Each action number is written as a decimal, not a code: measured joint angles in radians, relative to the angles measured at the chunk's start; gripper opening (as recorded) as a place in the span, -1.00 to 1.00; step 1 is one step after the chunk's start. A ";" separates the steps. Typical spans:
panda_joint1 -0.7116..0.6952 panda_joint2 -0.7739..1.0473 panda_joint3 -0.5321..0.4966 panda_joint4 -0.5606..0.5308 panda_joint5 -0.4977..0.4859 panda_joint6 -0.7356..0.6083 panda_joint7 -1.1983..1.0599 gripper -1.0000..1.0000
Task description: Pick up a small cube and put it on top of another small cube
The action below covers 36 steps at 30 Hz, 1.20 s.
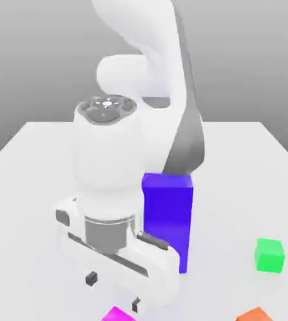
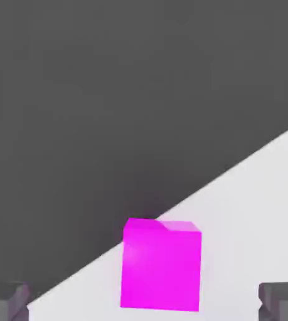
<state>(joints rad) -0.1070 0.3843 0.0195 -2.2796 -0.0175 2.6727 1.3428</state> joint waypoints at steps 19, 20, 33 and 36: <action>0.082 -0.085 0.074 -0.067 0.018 -0.025 0.067 -1.00; 0.108 -0.107 0.097 -0.086 0.021 -0.027 0.088 -1.00; 0.429 -0.269 0.308 -0.293 -0.065 0.012 0.410 -1.00; 0.465 -0.175 0.260 -0.289 -0.141 0.097 0.467 -1.00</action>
<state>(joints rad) 0.3584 0.2094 0.2794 -2.5687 -0.1585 2.7693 1.8103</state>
